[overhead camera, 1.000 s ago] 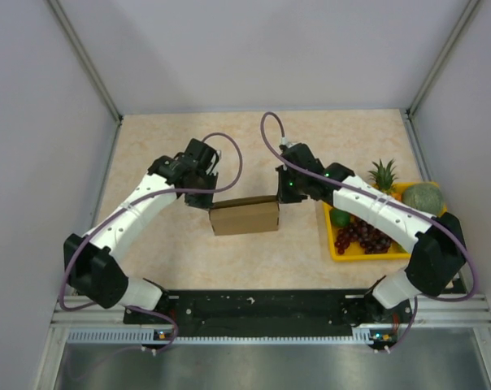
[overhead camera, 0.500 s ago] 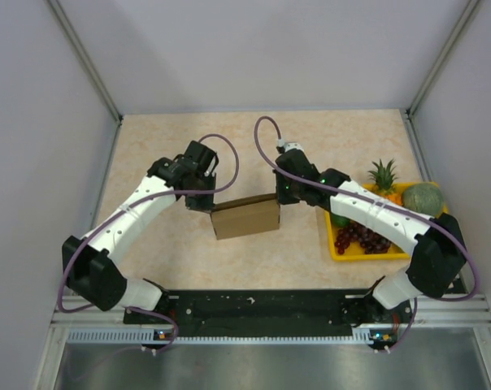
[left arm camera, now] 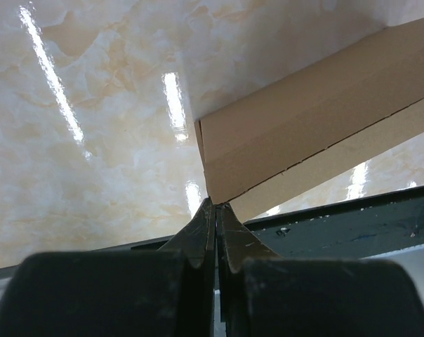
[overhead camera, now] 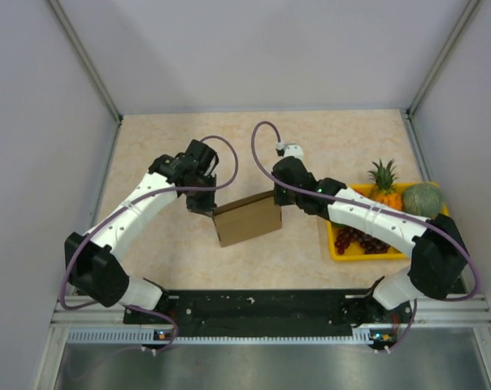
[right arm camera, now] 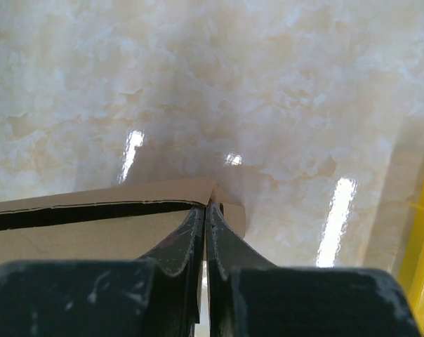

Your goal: Fold the paper box

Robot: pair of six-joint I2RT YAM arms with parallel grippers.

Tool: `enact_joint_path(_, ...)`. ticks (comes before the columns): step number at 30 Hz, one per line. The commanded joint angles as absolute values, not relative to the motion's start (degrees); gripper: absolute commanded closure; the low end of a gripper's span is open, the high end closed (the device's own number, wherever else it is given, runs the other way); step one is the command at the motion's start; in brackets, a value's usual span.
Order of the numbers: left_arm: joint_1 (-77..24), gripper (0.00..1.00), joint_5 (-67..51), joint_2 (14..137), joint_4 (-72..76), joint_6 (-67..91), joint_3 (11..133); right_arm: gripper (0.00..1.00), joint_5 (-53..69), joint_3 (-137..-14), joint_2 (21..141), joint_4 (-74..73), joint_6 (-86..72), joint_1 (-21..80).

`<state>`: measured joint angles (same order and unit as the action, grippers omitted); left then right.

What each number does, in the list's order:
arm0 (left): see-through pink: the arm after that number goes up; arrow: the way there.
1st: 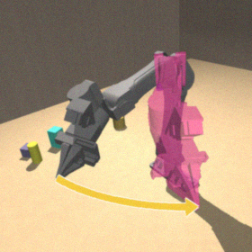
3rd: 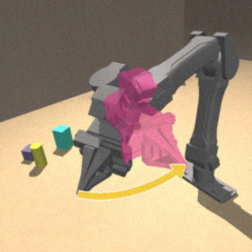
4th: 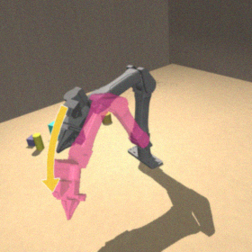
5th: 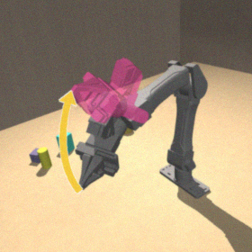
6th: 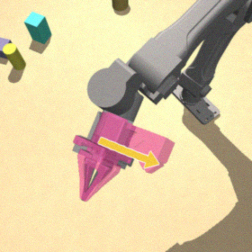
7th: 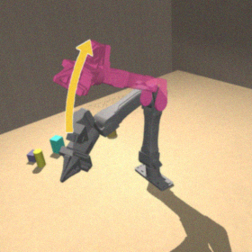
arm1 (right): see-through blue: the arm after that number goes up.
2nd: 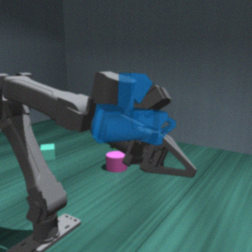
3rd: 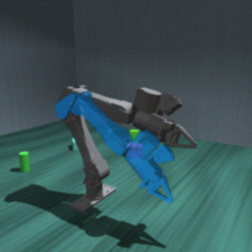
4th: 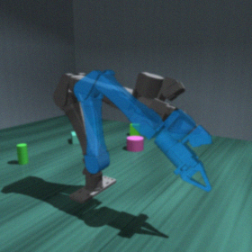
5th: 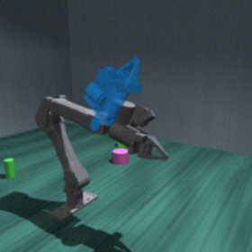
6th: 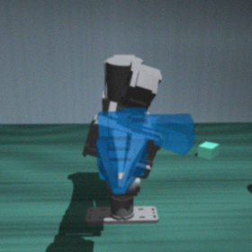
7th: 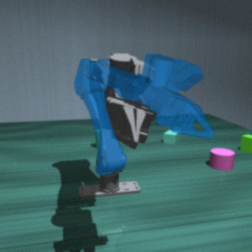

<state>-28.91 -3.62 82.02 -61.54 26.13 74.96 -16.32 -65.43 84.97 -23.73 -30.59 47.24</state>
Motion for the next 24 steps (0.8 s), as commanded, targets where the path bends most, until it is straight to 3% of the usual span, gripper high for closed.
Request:
enact_joint_path(1,-30.15,1.00,-9.86,81.13,-47.47,33.83,75.77,1.00,-10.10,-60.74,84.82,-24.44,-32.78,52.91)
enact_joint_path(18,-30.41,1.00,1.84,76.03,-42.28,44.03,73.30,1.00,-9.32,-58.80,83.23,-22.42,-31.73,53.61)
enact_joint_path(24,-30.41,1.00,-3.16,75.94,-39.56,47.55,70.76,1.00,-9.58,-58.62,83.14,-21.80,-32.17,53.53)
